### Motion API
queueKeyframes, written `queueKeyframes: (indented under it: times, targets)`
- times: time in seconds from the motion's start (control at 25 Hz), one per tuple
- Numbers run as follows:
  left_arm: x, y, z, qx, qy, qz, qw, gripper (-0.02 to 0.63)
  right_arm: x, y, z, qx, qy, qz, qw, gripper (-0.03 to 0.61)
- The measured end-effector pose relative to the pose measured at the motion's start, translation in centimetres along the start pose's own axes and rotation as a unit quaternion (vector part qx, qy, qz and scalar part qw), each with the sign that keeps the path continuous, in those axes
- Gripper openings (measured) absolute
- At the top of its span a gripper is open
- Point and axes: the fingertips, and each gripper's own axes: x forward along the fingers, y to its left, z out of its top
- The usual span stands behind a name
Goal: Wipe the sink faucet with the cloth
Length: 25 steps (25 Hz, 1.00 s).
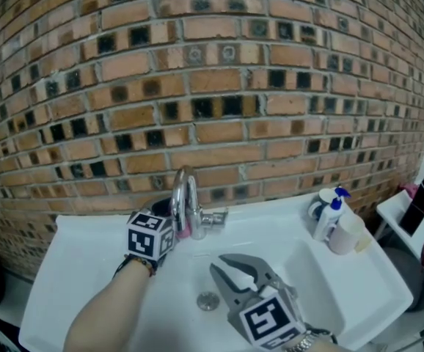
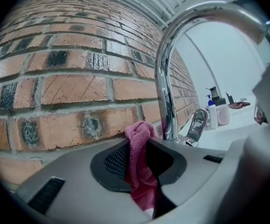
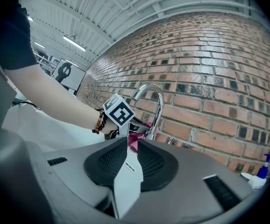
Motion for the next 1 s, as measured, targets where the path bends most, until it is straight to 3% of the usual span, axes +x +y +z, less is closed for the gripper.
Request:
queueKeyframes:
  times: [0.2, 0.4, 1.0]
  targets:
    - [-0.3, -0.2, -0.5, -0.045, -0.009, -0.008, 0.9989, 0.086, 0.1, -0.1, -0.1, 0.001, 0.003, -0.001, 1.0, 0.077]
    - [-0.7, -0.6, -1.4, -0.06, -0.009, -0.013, 0.9981, 0.086, 0.2, -0.2, -0.3, 0.001, 0.004, -0.002, 1.0, 0.077]
    - [-1.9, -2.0, -2.6, -0.028, 0.013, -0.03, 0.9991, 0.083, 0.5, 0.0, -0.7, -0.004, 0.01, 0.0, 1.0, 0.077]
